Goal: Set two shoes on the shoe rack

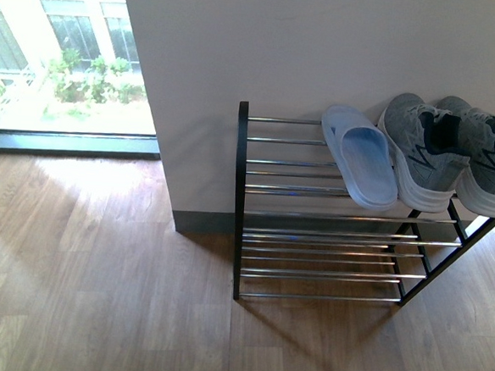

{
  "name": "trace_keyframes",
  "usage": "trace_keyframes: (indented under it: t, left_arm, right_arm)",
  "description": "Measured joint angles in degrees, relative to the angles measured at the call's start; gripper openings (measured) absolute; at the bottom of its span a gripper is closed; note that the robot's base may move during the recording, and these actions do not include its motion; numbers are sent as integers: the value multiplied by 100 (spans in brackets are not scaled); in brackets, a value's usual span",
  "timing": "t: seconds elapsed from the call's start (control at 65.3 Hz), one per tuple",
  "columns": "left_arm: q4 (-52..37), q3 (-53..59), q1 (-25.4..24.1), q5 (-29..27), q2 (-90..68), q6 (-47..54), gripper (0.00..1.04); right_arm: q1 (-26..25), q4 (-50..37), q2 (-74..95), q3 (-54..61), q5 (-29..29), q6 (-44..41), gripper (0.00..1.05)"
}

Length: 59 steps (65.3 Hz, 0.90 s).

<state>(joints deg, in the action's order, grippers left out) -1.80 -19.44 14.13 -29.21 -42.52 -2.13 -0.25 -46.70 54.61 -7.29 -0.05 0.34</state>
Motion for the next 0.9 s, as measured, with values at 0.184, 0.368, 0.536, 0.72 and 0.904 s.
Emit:
trace_keyframes:
  t: [0.184, 0.368, 0.536, 0.72, 0.904]
  left_arm:
    - [0, 0, 0, 0, 0, 0, 2]
    - [0, 0, 0, 0, 0, 0, 2]
    - [0, 0, 2, 2, 0, 0, 2]
    - [0, 0, 0, 0, 0, 0, 2]
    - [0, 0, 0, 0, 0, 0, 2]
  right_arm:
    - [0, 358, -592, 254, 2, -17, 2]
    - [4, 278, -861, 568, 0, -17, 2]
    - [4, 776, -1432, 614, 4, -17, 2]
    - [4, 1362, -2068, 619, 4, -17, 2]
    - [7, 1982, -2741, 621, 4, -17, 2]
